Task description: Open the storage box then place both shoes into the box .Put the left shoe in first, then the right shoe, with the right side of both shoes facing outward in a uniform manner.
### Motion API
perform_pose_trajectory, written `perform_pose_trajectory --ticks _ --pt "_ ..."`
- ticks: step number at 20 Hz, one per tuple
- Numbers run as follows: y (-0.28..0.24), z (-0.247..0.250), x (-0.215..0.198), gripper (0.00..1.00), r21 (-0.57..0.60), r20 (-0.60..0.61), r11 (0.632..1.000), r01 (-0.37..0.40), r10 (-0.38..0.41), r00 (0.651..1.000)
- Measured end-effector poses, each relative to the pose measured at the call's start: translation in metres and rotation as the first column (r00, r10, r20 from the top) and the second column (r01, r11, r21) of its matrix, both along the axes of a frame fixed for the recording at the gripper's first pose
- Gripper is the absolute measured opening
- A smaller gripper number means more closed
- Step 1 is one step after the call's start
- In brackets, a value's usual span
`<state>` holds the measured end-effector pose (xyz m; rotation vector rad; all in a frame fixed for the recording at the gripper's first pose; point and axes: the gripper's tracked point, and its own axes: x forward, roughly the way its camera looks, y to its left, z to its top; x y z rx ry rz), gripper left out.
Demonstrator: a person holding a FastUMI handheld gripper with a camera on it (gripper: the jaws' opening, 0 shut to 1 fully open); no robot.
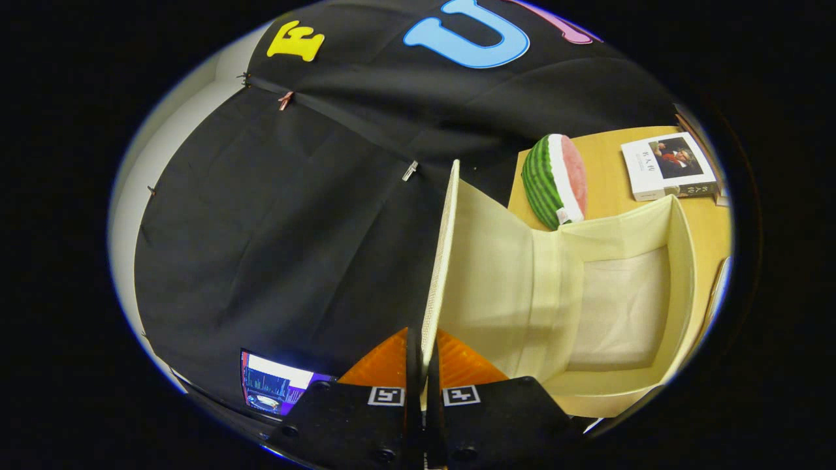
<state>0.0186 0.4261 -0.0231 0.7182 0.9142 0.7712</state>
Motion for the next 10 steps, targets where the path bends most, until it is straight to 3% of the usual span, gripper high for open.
perform_pose_trajectory --ticks 10 --pt "0.069 -0.027 0.004 0.07 -0.123 0.024 0.991 -0.048 0.052 0.998"
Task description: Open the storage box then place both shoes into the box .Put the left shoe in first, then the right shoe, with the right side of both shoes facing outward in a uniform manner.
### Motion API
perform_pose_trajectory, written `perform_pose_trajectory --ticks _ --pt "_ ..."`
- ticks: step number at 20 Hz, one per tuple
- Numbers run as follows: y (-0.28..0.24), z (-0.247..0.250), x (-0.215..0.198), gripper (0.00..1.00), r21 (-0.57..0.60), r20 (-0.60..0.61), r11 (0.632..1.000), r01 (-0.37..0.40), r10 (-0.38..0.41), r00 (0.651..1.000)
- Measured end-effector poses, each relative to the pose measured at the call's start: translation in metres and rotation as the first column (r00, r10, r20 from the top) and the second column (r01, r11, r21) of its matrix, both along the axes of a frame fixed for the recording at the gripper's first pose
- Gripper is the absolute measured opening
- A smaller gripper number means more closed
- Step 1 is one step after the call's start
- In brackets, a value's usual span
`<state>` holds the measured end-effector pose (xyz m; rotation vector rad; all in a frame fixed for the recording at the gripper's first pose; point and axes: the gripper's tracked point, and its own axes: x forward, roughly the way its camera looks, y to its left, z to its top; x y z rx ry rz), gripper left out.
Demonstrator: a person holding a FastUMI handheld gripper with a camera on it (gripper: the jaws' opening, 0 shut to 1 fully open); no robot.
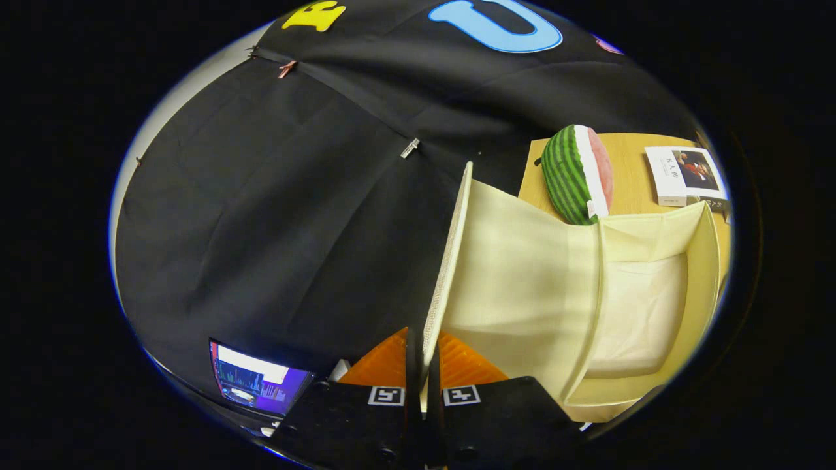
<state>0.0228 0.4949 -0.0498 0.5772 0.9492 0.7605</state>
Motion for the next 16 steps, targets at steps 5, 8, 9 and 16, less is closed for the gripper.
perform_pose_trajectory --ticks 5,8,9,16 --pt "-0.007 0.001 0.013 0.54 -0.034 0.068 0.998 0.046 -0.043 0.997" --pt "-0.036 0.023 0.026 0.97 -0.073 0.186 0.992 0.102 -0.087 0.979" --pt "-0.049 0.028 0.029 0.98 -0.091 0.216 0.989 0.119 -0.098 0.971" --pt "-0.211 0.056 0.066 0.98 -0.191 0.387 0.915 0.357 -0.264 0.884"
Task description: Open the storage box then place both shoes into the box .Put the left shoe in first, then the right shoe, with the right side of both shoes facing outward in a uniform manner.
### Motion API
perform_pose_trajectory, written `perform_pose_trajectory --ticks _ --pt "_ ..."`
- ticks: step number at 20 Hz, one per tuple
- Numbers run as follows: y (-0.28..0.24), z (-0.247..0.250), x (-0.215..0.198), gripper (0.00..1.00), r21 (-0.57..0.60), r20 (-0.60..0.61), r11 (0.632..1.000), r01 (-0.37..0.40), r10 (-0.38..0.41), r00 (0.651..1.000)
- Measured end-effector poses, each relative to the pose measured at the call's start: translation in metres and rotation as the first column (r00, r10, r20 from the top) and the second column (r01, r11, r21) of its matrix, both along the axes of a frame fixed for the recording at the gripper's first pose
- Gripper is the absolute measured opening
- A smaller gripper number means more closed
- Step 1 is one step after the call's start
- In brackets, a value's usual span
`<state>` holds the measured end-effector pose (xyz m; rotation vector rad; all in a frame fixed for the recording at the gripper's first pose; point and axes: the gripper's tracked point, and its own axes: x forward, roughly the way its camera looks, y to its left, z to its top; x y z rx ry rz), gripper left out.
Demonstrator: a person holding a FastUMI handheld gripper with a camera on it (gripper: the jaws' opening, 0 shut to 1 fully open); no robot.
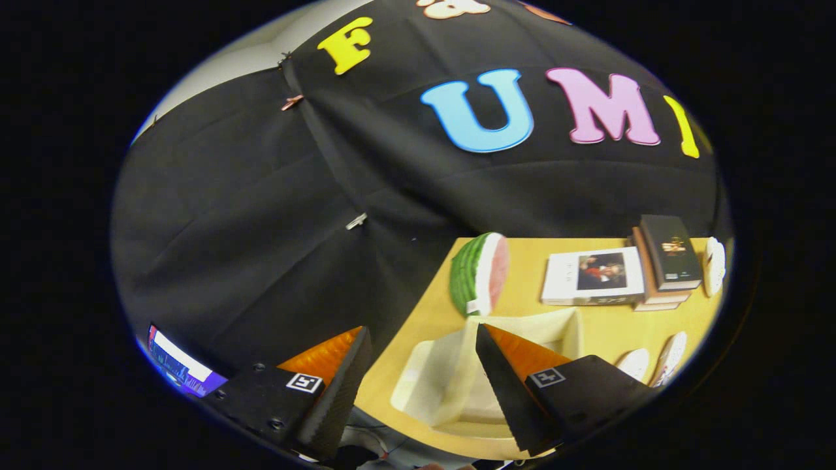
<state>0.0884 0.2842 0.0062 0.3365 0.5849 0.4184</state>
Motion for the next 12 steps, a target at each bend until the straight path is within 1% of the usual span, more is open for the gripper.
perform_pose_trajectory --ticks 4,5,7,12 --pt "-0.095 -0.025 0.001 0.98 -0.080 -0.007 0.986 0.149 -0.150 0.989" --pt "-0.115 -0.032 -0.002 0.98 -0.098 -0.012 0.980 0.172 -0.174 0.985" --pt "-0.147 -0.053 -0.011 0.98 -0.132 -0.037 0.972 0.194 -0.201 0.979" --pt "-0.235 -0.119 -0.032 0.98 -0.275 -0.112 0.936 0.219 -0.257 0.960"
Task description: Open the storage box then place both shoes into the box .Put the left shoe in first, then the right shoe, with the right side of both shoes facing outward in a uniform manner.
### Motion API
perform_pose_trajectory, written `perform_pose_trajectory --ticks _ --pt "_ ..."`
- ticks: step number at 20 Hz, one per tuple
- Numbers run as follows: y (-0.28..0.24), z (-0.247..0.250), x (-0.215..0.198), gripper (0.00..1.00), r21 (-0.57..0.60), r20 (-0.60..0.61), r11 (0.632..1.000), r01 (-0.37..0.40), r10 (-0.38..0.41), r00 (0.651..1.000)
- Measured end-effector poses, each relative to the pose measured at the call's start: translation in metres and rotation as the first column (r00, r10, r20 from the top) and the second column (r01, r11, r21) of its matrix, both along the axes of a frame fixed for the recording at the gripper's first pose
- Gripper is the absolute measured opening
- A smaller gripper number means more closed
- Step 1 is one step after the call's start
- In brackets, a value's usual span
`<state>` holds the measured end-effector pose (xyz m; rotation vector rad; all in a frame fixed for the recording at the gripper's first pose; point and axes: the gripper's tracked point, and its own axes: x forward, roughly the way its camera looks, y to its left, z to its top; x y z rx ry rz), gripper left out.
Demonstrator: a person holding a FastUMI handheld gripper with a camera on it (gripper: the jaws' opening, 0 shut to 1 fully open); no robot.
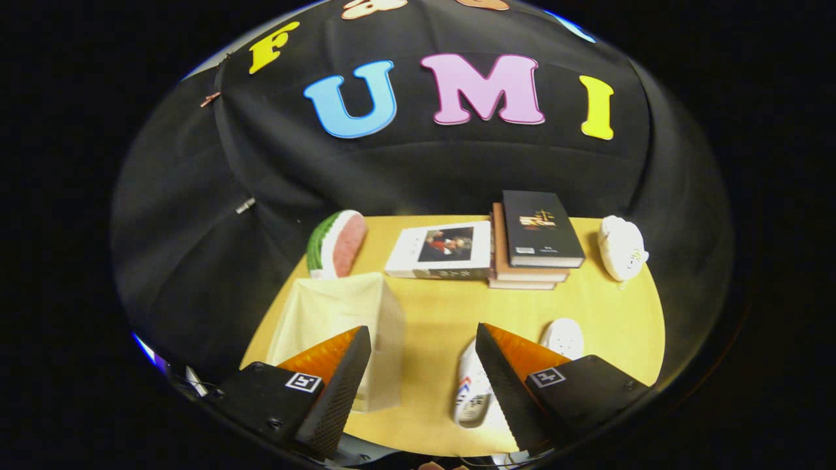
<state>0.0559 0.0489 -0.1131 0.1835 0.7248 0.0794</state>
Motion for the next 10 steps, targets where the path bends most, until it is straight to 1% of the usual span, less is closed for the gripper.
perform_pose_trajectory --ticks 3,7,10 --pt "-0.040 -0.035 -0.014 0.99 -0.027 -0.056 0.999 0.041 -0.042 0.998" --pt "-0.076 -0.081 -0.032 0.99 -0.037 -0.144 0.997 0.072 -0.076 0.987" --pt "-0.082 -0.125 -0.045 0.99 -0.005 -0.234 0.998 0.067 -0.066 0.970"
